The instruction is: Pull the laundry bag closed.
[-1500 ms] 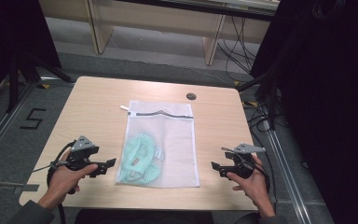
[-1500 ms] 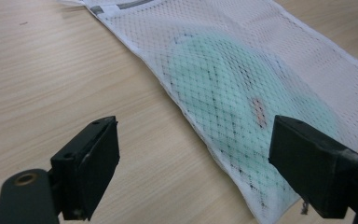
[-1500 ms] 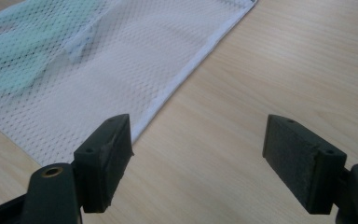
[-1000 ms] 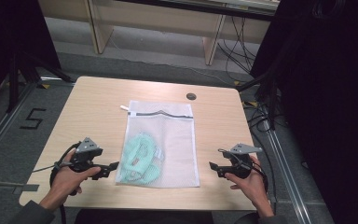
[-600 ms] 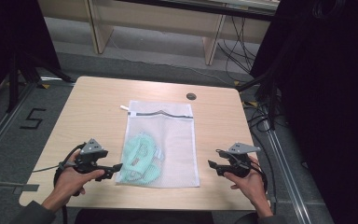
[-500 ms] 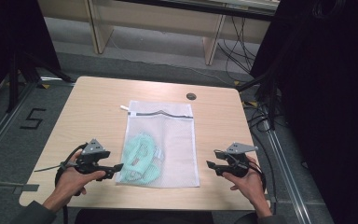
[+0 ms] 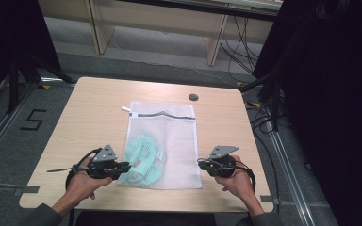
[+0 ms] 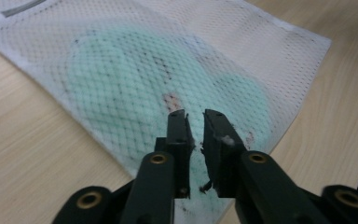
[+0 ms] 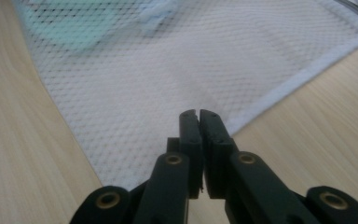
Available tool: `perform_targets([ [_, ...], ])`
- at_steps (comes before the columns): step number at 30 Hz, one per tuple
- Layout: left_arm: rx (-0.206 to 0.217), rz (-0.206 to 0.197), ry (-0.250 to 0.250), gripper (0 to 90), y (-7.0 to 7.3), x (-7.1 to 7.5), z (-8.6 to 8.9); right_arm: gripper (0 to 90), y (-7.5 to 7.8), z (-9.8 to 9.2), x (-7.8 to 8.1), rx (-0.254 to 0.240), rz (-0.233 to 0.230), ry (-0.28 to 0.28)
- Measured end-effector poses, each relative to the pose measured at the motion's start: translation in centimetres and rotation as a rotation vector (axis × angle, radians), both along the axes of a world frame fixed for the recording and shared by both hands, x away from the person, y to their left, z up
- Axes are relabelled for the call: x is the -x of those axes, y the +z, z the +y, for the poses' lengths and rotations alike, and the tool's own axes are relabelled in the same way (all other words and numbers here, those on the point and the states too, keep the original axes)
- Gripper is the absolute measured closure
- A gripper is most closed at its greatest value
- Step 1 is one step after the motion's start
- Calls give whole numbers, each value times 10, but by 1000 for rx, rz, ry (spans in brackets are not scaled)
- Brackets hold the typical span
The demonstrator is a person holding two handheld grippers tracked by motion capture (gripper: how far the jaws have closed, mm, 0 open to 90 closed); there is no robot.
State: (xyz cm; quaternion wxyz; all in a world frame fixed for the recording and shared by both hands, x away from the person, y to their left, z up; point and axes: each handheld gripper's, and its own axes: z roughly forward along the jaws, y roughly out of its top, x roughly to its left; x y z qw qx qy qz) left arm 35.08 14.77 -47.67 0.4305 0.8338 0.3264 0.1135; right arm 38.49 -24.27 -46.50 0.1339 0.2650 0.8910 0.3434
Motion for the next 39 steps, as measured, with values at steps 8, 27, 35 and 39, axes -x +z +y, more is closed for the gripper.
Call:
perform_targets([
  [8,-18,33,-19,893,-6,-1,-10,900,-7,19,-6,47,65,42],
  [27,-121,18,-44,894,-20,-17,-18,900,-26,43,-15,199,95,125],
  [35,-122,35,-32,894,-22,-27,-14,900,-26,45,-10,214,71,145],
  [39,-118,40,-26,894,-24,-31,-14,900,-25,45,-9,220,87,148],
])
